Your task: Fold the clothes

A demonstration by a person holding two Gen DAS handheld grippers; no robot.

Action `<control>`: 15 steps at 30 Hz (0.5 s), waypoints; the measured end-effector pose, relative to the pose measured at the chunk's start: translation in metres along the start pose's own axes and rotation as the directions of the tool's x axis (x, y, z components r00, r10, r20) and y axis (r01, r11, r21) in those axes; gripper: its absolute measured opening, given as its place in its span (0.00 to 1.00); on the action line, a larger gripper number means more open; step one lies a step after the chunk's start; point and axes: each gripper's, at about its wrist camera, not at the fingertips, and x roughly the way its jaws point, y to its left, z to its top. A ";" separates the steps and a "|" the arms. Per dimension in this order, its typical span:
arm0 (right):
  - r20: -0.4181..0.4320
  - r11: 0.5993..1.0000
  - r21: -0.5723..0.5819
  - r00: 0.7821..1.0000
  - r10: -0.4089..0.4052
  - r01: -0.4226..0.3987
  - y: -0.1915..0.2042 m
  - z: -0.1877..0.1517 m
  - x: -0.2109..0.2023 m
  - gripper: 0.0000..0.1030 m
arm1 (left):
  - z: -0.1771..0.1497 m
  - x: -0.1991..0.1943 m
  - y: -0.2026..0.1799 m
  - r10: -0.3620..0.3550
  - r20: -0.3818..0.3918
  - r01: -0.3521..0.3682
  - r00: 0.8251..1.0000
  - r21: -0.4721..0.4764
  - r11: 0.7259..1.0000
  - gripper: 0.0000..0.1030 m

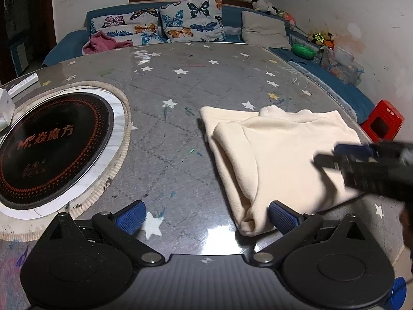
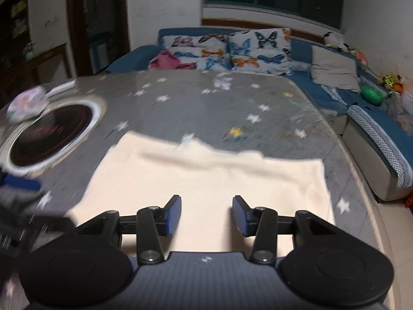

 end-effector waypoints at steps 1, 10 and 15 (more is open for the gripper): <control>-0.005 1.000 -0.011 1.000 0.005 -0.005 0.004 -0.005 -0.003 0.43 | 0.000 0.000 0.000 0.000 -0.002 0.000 1.000 -0.004 1.000 1.00; 0.027 1.000 -0.004 1.000 -0.006 0.006 0.018 -0.026 -0.034 0.55 | -0.004 -0.008 -0.006 0.014 0.005 -0.014 1.000 0.007 1.000 1.00; 0.036 1.000 0.022 0.999 -0.015 0.014 0.020 -0.035 -0.040 0.56 | -0.009 -0.012 -0.012 0.030 0.012 -0.031 0.999 0.032 0.999 1.00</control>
